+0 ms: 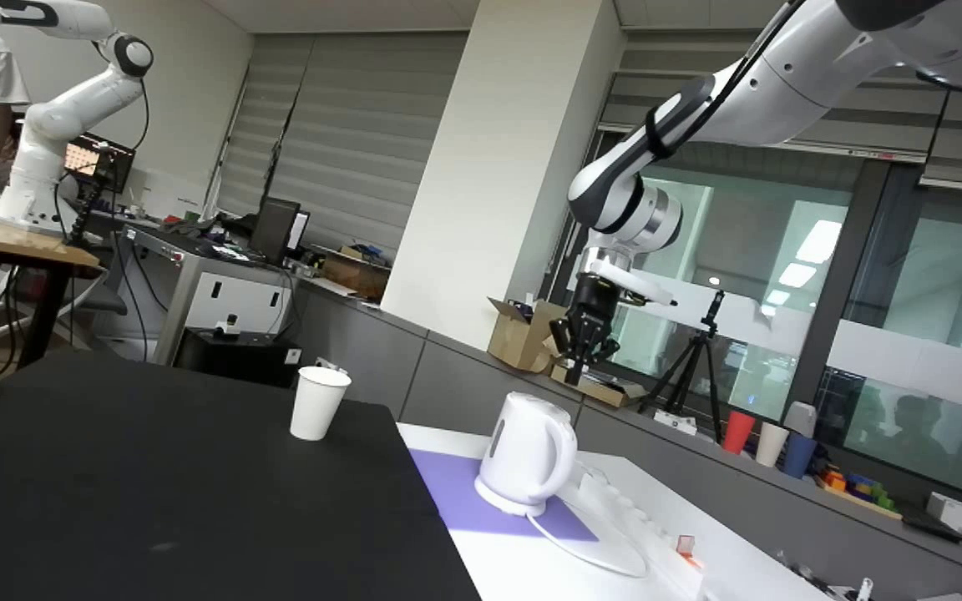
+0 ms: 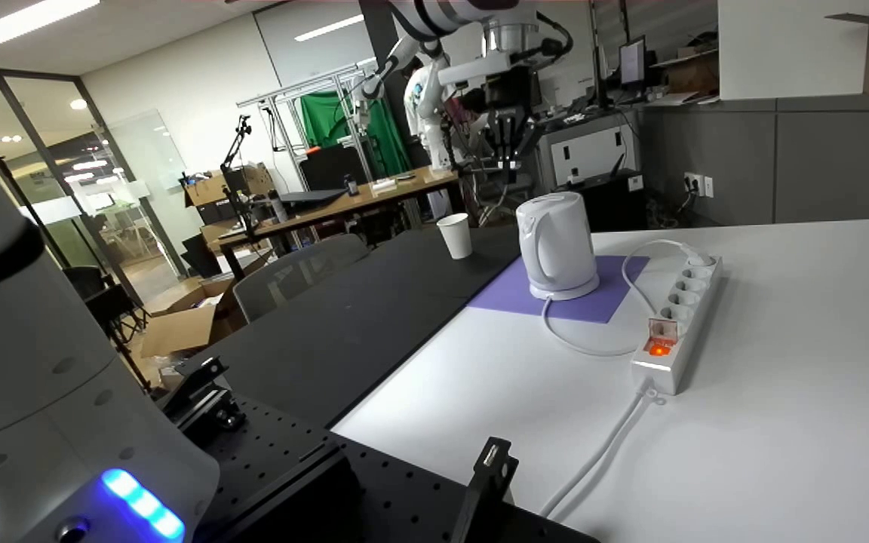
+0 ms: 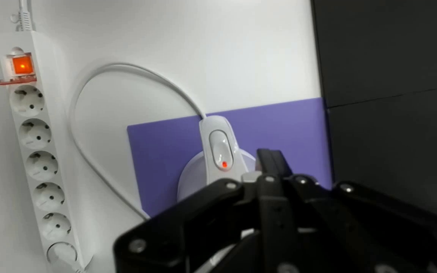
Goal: Turn on the kettle
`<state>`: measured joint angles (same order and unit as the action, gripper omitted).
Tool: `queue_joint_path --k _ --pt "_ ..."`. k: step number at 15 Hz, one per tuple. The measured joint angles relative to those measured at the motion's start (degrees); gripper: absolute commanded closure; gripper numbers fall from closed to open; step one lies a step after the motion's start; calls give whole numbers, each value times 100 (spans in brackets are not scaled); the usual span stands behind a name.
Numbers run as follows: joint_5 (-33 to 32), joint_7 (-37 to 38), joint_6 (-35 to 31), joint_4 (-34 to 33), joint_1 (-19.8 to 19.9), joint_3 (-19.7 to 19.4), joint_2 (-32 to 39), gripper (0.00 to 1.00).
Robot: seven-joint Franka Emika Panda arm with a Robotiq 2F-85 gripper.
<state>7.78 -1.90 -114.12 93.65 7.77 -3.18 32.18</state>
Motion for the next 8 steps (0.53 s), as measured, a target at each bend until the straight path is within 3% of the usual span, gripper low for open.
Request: queue_joint_path --k 8 --pt "-946 977 -761 93 -480 -283 -328 20"
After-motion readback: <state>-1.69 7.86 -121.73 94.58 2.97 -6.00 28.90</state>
